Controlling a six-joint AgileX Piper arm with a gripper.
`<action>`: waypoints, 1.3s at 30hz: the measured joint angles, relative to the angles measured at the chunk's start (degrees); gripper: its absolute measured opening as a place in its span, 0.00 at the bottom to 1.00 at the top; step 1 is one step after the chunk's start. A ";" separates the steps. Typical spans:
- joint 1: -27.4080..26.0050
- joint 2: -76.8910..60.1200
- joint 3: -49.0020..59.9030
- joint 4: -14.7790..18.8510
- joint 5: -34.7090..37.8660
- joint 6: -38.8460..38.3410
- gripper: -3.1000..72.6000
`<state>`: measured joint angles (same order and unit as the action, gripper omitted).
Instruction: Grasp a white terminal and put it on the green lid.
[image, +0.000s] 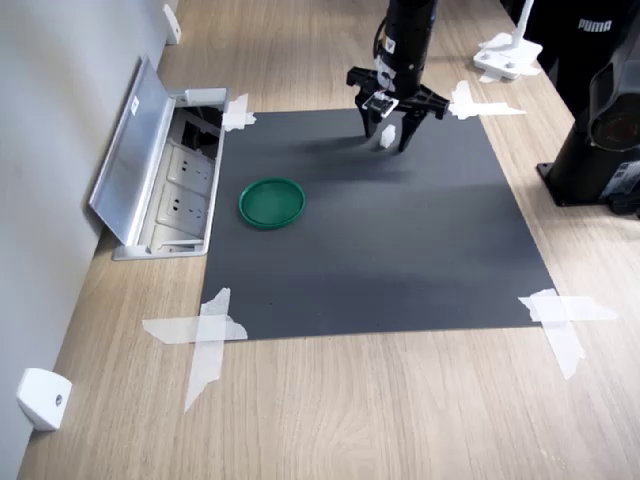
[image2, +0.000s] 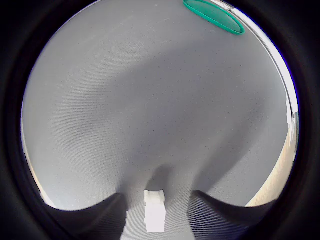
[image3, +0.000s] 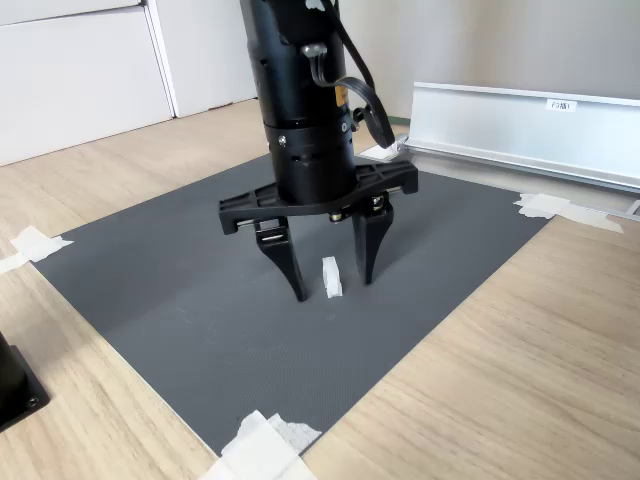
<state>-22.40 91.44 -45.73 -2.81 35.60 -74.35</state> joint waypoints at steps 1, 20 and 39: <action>0.00 0.12 0.00 -0.06 -0.05 0.27 0.64; 0.26 -1.45 -16.30 8.64 13.89 5.84 0.16; 21.49 7.50 -37.56 6.76 21.51 24.71 0.16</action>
<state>-0.91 98.94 -83.29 3.96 57.10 -49.64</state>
